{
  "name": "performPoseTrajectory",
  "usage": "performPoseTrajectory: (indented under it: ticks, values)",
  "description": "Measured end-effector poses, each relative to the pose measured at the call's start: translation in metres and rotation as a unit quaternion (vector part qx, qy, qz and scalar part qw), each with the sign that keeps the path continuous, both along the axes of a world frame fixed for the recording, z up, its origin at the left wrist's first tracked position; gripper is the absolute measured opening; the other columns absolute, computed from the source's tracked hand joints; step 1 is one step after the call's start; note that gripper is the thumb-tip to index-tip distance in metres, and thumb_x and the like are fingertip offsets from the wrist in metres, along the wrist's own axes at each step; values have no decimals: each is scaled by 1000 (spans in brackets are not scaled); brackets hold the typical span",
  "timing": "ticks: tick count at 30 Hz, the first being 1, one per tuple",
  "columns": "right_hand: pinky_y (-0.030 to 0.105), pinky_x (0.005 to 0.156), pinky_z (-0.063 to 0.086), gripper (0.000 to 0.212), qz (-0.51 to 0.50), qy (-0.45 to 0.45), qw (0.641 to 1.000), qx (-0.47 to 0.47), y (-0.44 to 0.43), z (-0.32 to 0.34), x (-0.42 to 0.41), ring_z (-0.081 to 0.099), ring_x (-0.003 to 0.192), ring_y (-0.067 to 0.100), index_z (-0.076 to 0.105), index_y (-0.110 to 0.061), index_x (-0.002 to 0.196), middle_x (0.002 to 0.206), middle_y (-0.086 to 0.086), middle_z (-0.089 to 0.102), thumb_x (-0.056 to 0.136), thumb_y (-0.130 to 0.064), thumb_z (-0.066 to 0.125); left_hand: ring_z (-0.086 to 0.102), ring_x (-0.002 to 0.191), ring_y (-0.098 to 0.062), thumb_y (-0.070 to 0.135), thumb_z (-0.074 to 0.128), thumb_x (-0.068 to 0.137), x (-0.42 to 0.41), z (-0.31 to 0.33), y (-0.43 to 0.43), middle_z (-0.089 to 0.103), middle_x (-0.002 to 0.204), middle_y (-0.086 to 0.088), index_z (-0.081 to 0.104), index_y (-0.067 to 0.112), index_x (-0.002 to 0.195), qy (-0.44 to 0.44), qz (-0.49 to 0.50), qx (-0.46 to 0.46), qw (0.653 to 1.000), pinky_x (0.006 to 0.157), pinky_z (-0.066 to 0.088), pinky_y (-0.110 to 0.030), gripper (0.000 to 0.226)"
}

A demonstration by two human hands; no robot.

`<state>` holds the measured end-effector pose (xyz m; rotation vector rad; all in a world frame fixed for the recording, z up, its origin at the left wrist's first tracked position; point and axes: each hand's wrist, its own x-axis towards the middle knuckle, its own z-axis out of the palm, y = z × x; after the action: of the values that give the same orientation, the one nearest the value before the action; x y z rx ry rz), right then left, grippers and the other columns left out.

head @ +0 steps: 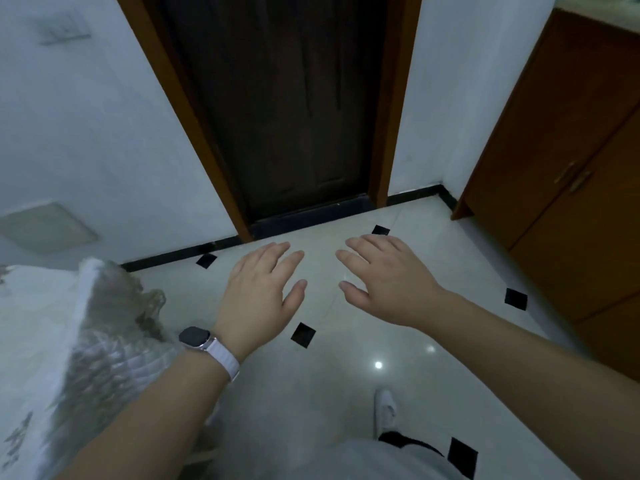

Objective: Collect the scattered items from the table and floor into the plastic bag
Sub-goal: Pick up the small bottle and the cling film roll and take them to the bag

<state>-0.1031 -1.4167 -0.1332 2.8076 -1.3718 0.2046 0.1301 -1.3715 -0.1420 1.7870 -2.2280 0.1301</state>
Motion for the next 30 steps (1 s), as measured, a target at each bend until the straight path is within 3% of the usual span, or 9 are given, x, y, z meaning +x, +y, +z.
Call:
performPoseTrajectory:
  ticks: [6,13,20,30]
  values:
    - [41,106,36,55,41,7,999,-5,-117,24,-12,47,127,24,52,-21,136,138,3,54,94,-53,35,52,124,-27,43,49,95,-19,23,-86,58,136,-6,56,19,134,-6,51,-8,999,103,44,-46,47]
    - [39,111,30,54,89,-2,996,7,-207,28,32,42,133,21,48,-24,140,144,0,49,96,-54,38,52,123,-29,40,52,95,23,17,-146,58,134,-8,59,17,130,-4,99,-14,995,103,44,-48,43]
    - [43,103,40,53,152,15,988,-2,-295,14,136,54,120,24,60,-19,128,129,5,60,92,-51,39,53,124,-28,42,52,94,112,-8,-220,60,133,-6,61,18,128,11,125,-32,992,103,44,-49,42]
    - [42,106,37,56,215,5,976,-24,-402,41,326,50,125,24,57,-21,133,134,3,57,93,-54,35,52,126,-30,42,55,93,282,6,-316,60,134,-8,59,19,129,-15,172,-52,984,104,42,-51,43]
